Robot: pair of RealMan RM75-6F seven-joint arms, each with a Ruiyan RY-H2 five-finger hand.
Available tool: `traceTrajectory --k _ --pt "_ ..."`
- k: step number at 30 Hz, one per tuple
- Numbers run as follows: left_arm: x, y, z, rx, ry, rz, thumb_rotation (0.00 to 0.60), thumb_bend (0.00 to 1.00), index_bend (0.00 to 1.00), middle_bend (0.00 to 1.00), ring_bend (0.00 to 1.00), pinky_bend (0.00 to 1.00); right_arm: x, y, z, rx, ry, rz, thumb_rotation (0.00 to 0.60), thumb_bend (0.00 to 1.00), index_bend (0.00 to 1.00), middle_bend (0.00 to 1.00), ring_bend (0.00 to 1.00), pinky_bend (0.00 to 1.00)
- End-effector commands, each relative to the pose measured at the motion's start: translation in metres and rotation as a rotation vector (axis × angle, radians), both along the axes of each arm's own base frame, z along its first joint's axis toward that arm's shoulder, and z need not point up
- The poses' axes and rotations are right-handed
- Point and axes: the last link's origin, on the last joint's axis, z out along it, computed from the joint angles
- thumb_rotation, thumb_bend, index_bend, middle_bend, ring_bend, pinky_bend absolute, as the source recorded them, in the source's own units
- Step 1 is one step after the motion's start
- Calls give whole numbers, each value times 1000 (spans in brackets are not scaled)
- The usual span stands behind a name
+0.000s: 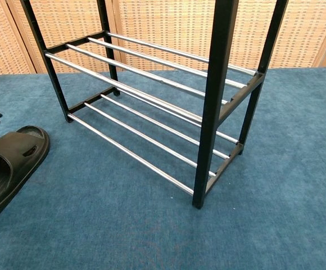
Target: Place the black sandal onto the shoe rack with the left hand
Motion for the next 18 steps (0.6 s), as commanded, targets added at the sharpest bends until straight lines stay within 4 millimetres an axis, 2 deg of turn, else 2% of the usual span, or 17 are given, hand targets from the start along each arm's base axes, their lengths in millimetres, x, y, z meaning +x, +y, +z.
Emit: traceTrajectory --k 1,11,15,18 --pt "11 3 -10 -33 -8 -18 600 1000 0 0 0 0 -1 0 1 -1 -1 -2 600 0 0 0 0 0" --pt "51 -6 -37 -141 -5 -161 600 1000 0 0 0 0 -2 0 3 -6 -6 -6 600 0 0 0 0 0" --pt "75 -23 -44 -193 -16 -284 600 1000 0 0 0 0 -2 0 4 -6 -7 -8 600 0 0 0 0 0" --pt "85 -37 -48 -261 0 -376 600 1000 0 0 0 0 -3 0 4 -4 -7 -9 600 0 0 0 0 0"
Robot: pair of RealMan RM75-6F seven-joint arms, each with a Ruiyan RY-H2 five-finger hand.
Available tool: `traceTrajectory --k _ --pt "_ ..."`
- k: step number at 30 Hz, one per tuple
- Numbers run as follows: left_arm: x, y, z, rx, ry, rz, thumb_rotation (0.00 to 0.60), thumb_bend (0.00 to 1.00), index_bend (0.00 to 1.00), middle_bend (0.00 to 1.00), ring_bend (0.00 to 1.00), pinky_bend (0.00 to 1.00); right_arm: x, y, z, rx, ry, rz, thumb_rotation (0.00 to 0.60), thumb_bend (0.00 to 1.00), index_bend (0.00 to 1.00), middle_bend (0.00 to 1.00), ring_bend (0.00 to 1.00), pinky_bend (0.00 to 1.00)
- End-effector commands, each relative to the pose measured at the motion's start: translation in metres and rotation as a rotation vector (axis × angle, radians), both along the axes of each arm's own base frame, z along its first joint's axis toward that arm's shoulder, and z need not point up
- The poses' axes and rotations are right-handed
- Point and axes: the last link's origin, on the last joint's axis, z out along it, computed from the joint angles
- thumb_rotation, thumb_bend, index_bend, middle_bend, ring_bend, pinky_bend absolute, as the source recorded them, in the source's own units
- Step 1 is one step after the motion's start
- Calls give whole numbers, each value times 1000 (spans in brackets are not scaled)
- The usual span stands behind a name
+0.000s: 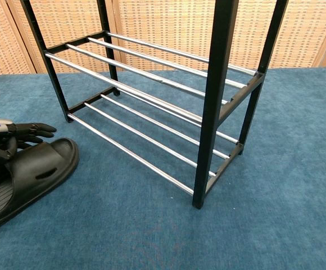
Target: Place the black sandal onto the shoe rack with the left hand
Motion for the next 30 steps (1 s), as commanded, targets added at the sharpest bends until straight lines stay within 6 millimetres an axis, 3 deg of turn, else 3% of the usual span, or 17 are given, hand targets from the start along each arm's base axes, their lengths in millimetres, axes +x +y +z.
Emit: traceTrajectory --k 1,7,8,11,13,14,21,30 --pt "19 -22 -6 -91 14 -144 600 1000 0 0 0 0 0 0 0 0 0 0 600 0 0 0 0 0" --pt "32 -36 -1 -85 -1 -266 600 996 0 0 0 0 0 1 0 2 1 1 600 0 0 0 0 0" --pt "30 -38 3 -56 5 -289 600 920 0 0 0 0 0 1 0 2 1 1 600 0 0 0 0 0" --pt "24 -42 15 39 54 -327 600 389 0 0 0 0 0 1 0 4 0 1 600 0 0 0 0 0" --pt "15 -47 26 101 134 -344 600 170 0 0 0 0 0 1 0 5 -2 2 600 0 0 0 0 0" --pt "11 -53 31 129 179 -345 600 136 0 0 0 0 1 1 -1 6 -1 4 600 0 0 0 0 0" --pt "-14 -84 44 227 382 -248 600 120 0 0 0 0 2 3 -1 13 -2 9 600 0 0 0 0 0" --pt "-38 -109 42 307 417 -118 600 120 0 0 0 0 3 6 -1 19 -11 21 600 0 0 0 0 0"
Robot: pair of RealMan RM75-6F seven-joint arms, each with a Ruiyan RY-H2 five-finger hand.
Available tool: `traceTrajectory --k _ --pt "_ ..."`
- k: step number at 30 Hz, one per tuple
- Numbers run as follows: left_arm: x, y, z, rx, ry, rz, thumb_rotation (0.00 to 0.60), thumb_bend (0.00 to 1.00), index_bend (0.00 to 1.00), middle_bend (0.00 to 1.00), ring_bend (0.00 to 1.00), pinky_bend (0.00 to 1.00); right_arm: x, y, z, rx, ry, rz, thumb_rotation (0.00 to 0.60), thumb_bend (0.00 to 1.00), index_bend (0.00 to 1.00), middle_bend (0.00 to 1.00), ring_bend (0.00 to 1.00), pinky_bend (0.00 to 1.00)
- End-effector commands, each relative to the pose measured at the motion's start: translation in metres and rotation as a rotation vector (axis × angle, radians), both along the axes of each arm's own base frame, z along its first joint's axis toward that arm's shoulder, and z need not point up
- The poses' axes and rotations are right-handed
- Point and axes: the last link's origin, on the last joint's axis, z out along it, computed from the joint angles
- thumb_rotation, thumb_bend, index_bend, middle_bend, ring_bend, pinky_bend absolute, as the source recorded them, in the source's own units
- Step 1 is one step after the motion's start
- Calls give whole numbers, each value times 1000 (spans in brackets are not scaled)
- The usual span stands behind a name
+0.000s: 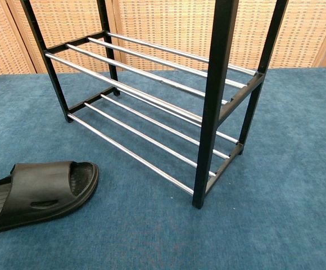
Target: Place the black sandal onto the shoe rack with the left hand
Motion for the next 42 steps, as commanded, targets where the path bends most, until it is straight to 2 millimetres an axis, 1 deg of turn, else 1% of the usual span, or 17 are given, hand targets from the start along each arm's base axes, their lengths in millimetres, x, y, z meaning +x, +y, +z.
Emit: traceTrajectory --k 1,4,12,19,22,25,26,28,29,31,33,35,36,38,42 --pt "-11 -8 -5 49 -10 40 600 120 0 0 0 0 0 1 1 0 -3 4 600 0 0 0 0 0" --pt "-18 -6 -14 56 -21 71 600 120 0 0 0 0 0 2 2 0 -5 7 600 0 0 0 0 0" --pt "-18 4 -40 8 -38 96 600 119 0 0 0 0 0 1 2 -1 -6 4 600 0 0 0 0 0" --pt "-21 10 -55 -3 -34 119 600 122 0 0 0 0 -1 0 2 1 -7 -3 600 0 0 0 0 0" --pt "-21 14 -60 19 -42 126 600 122 0 9 0 50 -2 0 2 3 -8 -4 600 0 0 0 0 0" --pt "-20 16 -65 38 -40 137 600 122 0 63 23 152 -2 -1 2 3 -8 -7 600 0 0 0 0 0" --pt "-21 17 -66 39 -37 141 600 122 9 87 47 189 -2 -1 2 5 -8 -7 600 0 0 0 0 0" --pt "-20 17 -69 33 -37 146 600 122 53 137 99 252 -2 -1 1 10 -8 -8 600 0 0 0 0 0" --pt "-20 18 -70 30 -37 148 600 122 93 172 133 293 -2 -1 0 12 -7 -8 600 0 0 0 0 0" --pt "-18 19 -71 20 -42 144 600 163 174 246 199 365 -2 -1 0 16 -6 -7 600 0 0 0 0 0" --pt "-14 21 -71 27 -50 130 600 283 287 346 286 428 -1 -1 -1 18 -5 -7 600 0 0 0 0 0" --pt "-12 21 -71 41 -61 122 600 368 347 395 328 445 -1 -1 -1 20 -6 -8 600 0 0 0 0 0" --pt "-12 21 -71 44 -64 121 600 406 365 409 340 446 -1 -1 -1 20 -6 -8 600 0 0 0 0 0" --pt "-13 20 -69 57 -71 117 600 441 377 419 348 446 -1 -1 -2 23 -5 -8 600 0 0 0 0 0" --pt "-14 19 -59 97 -104 102 600 448 380 421 349 446 -1 -1 -2 25 -4 -9 600 0 0 0 0 0"
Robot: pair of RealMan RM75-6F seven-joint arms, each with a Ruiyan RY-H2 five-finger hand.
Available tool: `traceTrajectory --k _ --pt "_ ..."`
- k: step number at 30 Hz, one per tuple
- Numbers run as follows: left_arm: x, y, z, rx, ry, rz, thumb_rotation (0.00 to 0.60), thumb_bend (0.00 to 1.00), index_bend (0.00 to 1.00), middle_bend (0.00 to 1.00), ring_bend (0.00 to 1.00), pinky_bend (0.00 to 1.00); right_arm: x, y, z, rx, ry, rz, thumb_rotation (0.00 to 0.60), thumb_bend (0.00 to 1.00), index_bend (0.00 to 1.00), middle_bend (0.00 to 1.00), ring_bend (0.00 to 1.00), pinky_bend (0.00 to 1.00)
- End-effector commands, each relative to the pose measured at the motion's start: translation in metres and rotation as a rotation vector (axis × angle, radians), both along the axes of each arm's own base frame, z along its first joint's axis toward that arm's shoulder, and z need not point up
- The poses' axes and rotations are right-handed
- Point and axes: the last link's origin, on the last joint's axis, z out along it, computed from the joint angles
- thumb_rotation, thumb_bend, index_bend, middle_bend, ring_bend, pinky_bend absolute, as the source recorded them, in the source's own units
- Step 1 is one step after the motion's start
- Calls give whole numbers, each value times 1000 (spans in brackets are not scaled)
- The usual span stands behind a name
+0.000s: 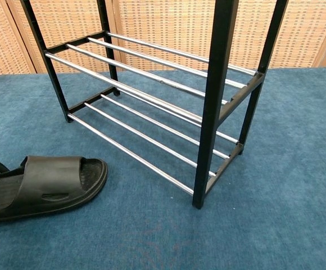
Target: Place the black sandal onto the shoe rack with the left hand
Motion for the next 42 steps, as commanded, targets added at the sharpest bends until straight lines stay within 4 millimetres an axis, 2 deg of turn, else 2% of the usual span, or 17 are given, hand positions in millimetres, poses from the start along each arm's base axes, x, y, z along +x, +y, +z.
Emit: traceTrajectory --k 1,10,22,27,31,35,42 --pt "-2 -2 11 37 -19 -14 600 447 380 421 349 446 0 0 0 0 0 0 600 0 0 0 0 0" --pt "-9 -17 59 116 -39 -43 600 448 380 421 349 445 1 1 -1 4 2 2 600 0 0 0 0 0" --pt "-12 -42 112 215 -107 -69 600 448 380 421 349 446 2 2 -1 4 1 4 600 0 0 0 0 0" --pt "-4 -47 145 278 -123 -111 600 448 380 421 349 445 2 2 -1 8 4 2 600 0 0 0 0 0" --pt "2 -50 159 294 -132 -123 600 447 380 421 349 446 2 2 -1 4 1 1 600 0 0 0 0 0" --pt "12 -39 169 312 -141 -140 600 448 380 421 349 445 2 2 -1 7 0 0 600 0 0 0 0 0" --pt "57 22 172 297 -179 -156 600 448 380 421 349 446 3 2 -2 9 3 0 600 0 0 0 0 0"
